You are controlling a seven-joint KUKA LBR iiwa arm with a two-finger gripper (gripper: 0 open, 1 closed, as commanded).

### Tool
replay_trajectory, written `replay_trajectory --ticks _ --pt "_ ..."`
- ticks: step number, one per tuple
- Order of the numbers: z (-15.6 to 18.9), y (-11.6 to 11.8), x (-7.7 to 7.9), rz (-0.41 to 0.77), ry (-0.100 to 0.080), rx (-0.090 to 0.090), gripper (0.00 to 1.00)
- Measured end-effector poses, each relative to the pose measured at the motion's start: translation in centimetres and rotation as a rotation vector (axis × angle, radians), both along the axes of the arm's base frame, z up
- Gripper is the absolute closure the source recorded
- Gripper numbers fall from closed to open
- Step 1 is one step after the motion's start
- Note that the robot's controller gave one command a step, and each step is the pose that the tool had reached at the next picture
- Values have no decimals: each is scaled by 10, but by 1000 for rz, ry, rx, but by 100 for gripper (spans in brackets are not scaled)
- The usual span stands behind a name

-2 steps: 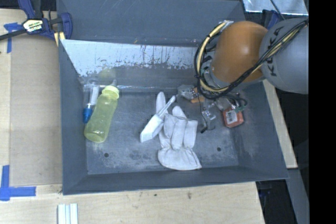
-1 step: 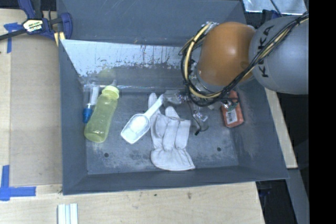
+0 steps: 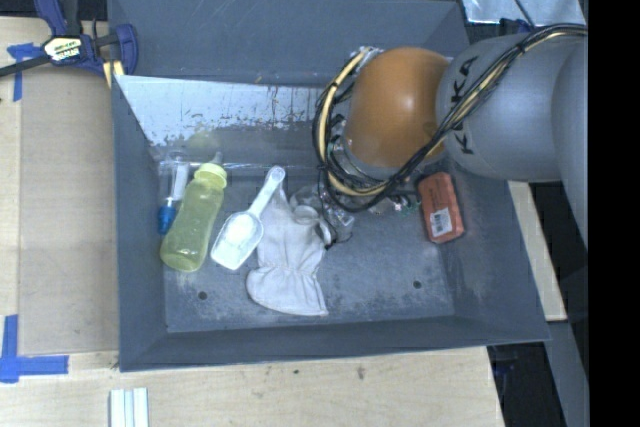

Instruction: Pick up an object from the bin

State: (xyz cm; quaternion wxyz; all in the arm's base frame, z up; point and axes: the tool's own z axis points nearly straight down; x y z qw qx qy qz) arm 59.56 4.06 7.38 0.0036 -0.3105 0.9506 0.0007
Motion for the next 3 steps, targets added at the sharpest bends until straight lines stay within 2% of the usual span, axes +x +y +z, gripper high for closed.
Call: replay_trajectory --ticks 1,2,3 --pt "0 0 0 0 0 0 100" --pt "51 12 -11 -2 10 -3 100" --pt "244 29 -20 -3 -4 -2 100"
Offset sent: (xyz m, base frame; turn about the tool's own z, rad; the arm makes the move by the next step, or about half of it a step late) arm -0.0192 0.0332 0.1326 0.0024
